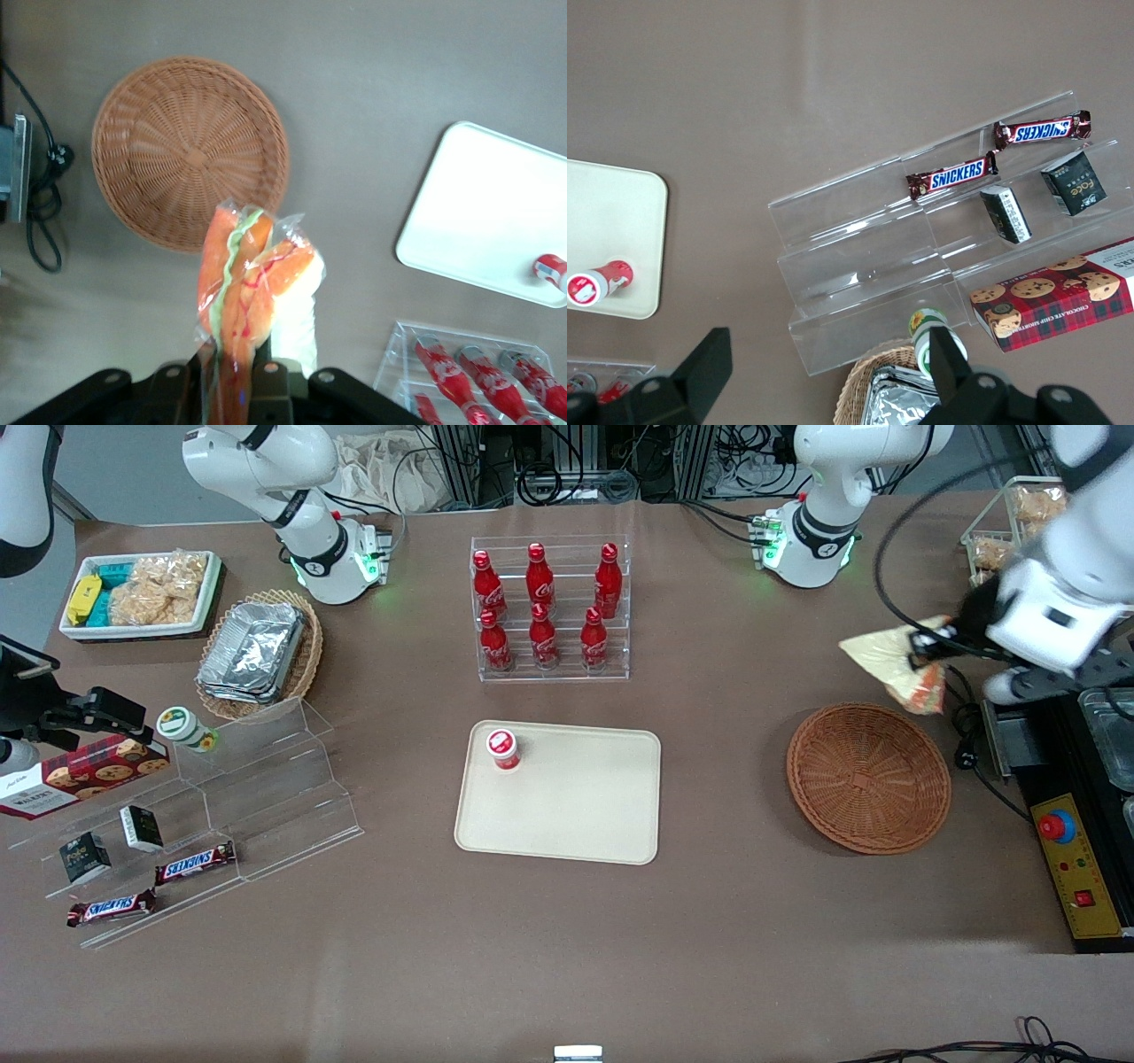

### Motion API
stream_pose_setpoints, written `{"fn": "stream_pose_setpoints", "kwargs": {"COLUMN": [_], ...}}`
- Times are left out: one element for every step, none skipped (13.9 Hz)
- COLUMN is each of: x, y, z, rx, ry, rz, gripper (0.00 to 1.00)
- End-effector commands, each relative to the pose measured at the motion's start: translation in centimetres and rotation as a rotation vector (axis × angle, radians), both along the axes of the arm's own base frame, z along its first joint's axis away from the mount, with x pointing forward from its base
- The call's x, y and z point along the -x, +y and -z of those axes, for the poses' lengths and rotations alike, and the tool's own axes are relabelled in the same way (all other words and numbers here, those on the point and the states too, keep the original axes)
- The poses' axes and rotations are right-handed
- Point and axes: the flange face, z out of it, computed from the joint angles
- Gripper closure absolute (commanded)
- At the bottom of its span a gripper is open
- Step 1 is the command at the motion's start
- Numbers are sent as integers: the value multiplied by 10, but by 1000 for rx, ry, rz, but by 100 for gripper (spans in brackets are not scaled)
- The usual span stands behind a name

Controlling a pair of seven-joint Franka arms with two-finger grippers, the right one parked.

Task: Place sandwich from basket to tray
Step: 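Carry the sandwich with the left gripper over to the cream tray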

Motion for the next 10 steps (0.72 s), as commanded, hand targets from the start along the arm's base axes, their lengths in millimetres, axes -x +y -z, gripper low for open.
{"fn": "stream_pose_setpoints", "kwargs": {"x": [19, 25, 30, 29, 20, 14, 10, 7, 1, -7], "y": [-88, -121, -149, -177, -194, -216, -236, -251, -262, -271], "z": [-2, 11, 27, 51, 76, 104, 134, 161, 187, 216], "rx": [-54, -63, -79, -85, -83, -81, -88, -101, -105, -109], "ry": [5, 16, 33, 50, 56, 57, 54, 54, 50, 43], "rz": [-8, 10, 40, 75, 75, 85, 103, 127, 139, 137], "gripper": [83, 83, 83, 83, 83, 83, 82, 82, 82, 81]}}
